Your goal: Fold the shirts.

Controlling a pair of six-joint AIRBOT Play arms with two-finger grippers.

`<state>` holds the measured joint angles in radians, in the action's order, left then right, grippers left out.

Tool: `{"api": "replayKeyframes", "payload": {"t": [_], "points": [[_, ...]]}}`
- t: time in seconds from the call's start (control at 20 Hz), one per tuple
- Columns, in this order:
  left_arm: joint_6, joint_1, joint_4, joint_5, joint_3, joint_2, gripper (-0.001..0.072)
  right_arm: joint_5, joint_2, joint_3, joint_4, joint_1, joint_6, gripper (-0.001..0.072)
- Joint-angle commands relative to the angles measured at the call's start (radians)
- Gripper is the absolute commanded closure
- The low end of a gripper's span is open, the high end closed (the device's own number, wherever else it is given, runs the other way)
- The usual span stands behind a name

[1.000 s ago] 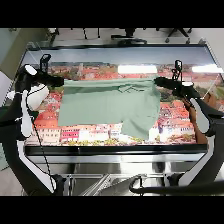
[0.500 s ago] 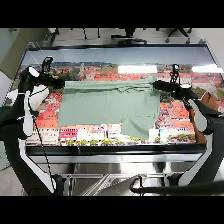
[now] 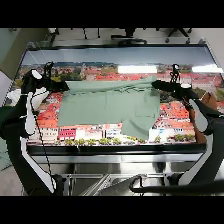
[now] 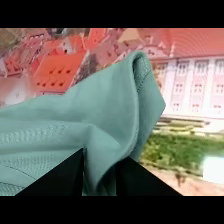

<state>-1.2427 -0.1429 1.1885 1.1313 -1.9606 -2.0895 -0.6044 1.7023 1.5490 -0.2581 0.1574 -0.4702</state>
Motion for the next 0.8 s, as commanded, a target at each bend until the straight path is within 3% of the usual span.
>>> {"api": "replayKeyframes", "payload": {"t": [0.0,0.05,0.15,0.3,0.55,0.75], "points": [[-0.082,-0.014,-0.003,0.122,-0.040,-0.001,0.0113,-0.043,-0.050,0.001,-0.048,0.008,-0.002,0.0478],[-0.107,-0.031,-0.003,0.186,-0.073,-0.001,0.0113,-0.072,-0.082,0.001,-0.105,0.018,-0.036,0.0477],[-0.163,-0.070,-0.003,0.319,-0.117,0.005,0.0113,-0.148,-0.159,0.001,-0.274,0.053,-0.241,0.0315],[-0.182,-0.134,-0.005,0.414,0.018,0.087,0.0113,-0.346,-0.268,0.001,-0.472,0.138,-0.512,0.0312],[-0.156,-0.188,-0.005,0.422,0.343,0.235,0.0113,-0.630,-0.375,-0.069,-0.509,0.260,-0.624,0.0347],[-0.126,-0.179,-0.014,0.342,0.544,0.297,0.0113,-0.702,-0.491,-0.284,-0.527,0.292,-0.637,0.0347]]}}
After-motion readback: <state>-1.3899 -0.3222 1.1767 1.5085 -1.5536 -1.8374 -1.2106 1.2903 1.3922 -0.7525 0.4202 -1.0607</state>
